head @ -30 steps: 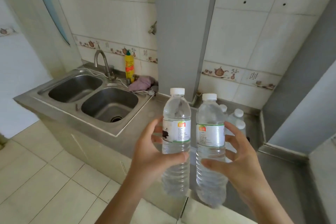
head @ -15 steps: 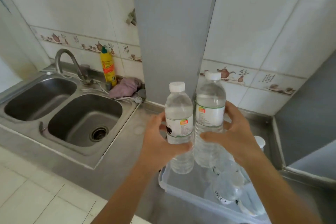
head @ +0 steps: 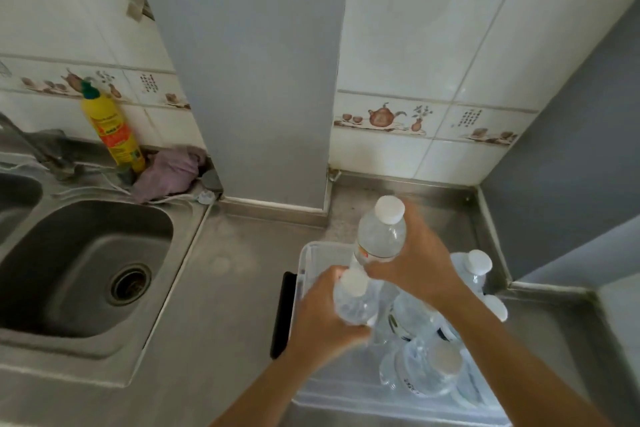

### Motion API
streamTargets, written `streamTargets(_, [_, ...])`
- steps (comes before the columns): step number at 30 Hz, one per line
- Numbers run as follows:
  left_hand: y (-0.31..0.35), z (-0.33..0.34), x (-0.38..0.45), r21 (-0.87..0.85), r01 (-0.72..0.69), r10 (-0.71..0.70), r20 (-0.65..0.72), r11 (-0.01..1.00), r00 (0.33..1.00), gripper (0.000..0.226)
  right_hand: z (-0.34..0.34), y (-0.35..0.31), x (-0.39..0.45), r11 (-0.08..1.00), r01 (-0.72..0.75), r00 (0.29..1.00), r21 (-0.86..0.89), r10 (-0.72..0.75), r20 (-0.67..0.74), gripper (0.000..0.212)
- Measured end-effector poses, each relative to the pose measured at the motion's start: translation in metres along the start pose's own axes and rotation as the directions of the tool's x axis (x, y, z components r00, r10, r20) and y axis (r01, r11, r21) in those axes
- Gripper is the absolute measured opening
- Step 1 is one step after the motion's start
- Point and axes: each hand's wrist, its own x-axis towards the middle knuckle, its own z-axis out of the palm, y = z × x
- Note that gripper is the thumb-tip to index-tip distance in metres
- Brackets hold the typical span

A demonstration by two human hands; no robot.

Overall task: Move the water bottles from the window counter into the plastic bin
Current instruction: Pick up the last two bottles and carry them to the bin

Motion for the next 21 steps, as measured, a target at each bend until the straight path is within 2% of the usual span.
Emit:
streamTargets(3, [-0.006, 0.015, 0.0, 0.096, -0.079, 0.074, 0.052, 0.992, 0.996, 0.062, 0.0, 0.005, 0.005, 0.993, 0.016, 0.999, -0.116, -0.011, 0.047, 0.078])
streamTargets(6, [-0.004, 0.025, 0.002, 0.078, -0.114, 0.114, 0.01, 0.99, 0.993, 0.063, 0.003, 0.009, 0.007, 0.979, 0.01, 1.0, -0.203, -0.009, 0.005, 0.07])
streamTargets(10, [-0.003, 0.028, 0.002, 0.089, -0.197, 0.2, -0.025, 0.976, 0.98, 0.076, 0.007, 0.01, 0.006, 0.961, -0.007, 1.0, -0.276, 0.005, -0.008, 0.069])
streamTargets(16, [-0.009, 0.025, -0.003, 0.035, -0.099, 0.099, 0.01, 0.994, 0.995, 0.081, 0.013, 0.011, 0.009, 0.934, -0.036, 0.997, -0.355, 0.06, 0.056, 0.055])
streamTargets(21, [-0.01, 0.02, -0.005, 0.092, -0.125, 0.118, 0.086, 0.988, 0.989, 0.081, 0.014, 0.012, 0.006, 0.927, -0.039, 0.996, -0.372, 0.065, 0.056, 0.056])
